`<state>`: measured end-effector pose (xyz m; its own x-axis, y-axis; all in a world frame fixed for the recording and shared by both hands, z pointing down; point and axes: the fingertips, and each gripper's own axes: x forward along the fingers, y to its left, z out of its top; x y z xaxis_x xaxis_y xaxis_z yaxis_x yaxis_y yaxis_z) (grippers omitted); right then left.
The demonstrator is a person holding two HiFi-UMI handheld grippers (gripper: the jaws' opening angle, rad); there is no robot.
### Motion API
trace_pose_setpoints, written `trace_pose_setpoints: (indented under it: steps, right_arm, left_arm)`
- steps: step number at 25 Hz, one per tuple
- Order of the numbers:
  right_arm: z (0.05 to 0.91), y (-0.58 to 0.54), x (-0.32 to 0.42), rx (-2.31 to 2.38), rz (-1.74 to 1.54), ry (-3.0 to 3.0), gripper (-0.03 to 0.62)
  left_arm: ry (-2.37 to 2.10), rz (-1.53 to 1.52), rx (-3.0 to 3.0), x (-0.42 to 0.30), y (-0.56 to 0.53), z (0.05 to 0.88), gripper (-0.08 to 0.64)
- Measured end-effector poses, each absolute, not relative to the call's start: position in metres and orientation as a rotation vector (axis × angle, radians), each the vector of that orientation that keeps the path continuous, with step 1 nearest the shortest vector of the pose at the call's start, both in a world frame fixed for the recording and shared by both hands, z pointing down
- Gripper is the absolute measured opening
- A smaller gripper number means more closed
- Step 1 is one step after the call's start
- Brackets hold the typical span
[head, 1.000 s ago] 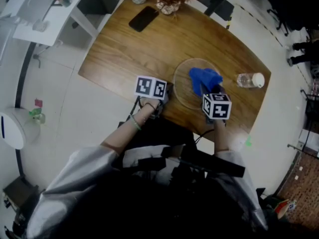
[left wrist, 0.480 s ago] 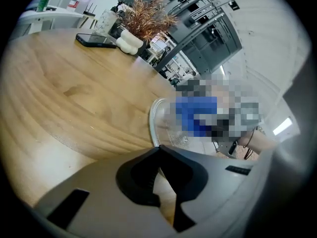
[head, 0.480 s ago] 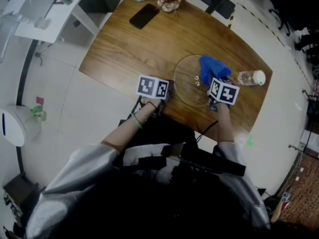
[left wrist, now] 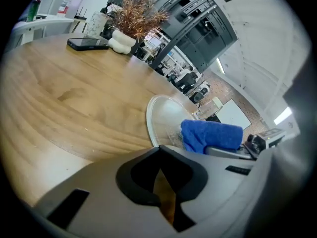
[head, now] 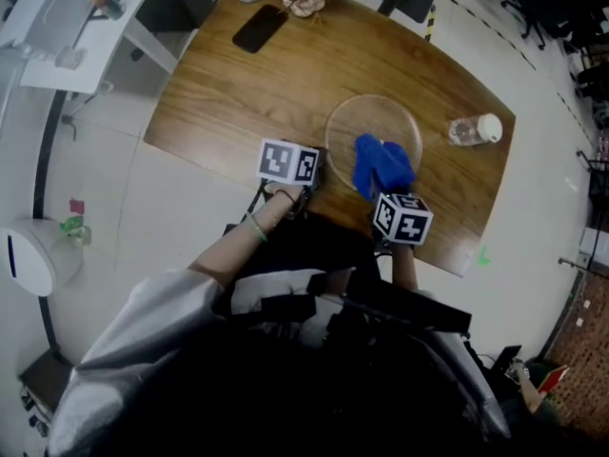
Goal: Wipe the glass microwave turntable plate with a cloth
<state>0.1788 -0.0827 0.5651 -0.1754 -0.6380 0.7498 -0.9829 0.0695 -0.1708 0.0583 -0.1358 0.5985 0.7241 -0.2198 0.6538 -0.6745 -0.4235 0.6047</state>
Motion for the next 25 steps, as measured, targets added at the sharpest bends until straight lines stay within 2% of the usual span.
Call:
trace_pose_setpoints:
  steps: [7, 14, 25]
  right_arm:
    - [0.567, -0.032, 0.154, 1.604, 0.964, -1.873, 0.117]
    - [0.565, -0.024, 0.160, 1.648, 0.973, -1.860, 0.117]
    - [0.543, -0.085, 0.252, 1.778, 0.825, -1.788, 0.116]
  left_arm:
    - [-0.665, 0.750, 2.097, 0.065, -0.124, 0.599, -0.008]
    - [-0.625, 0.808, 2.166, 0.071, -0.116, 0.599, -0.008]
    - [-0.557, 0.849, 2.216, 0.075, -0.108, 0.599, -0.008]
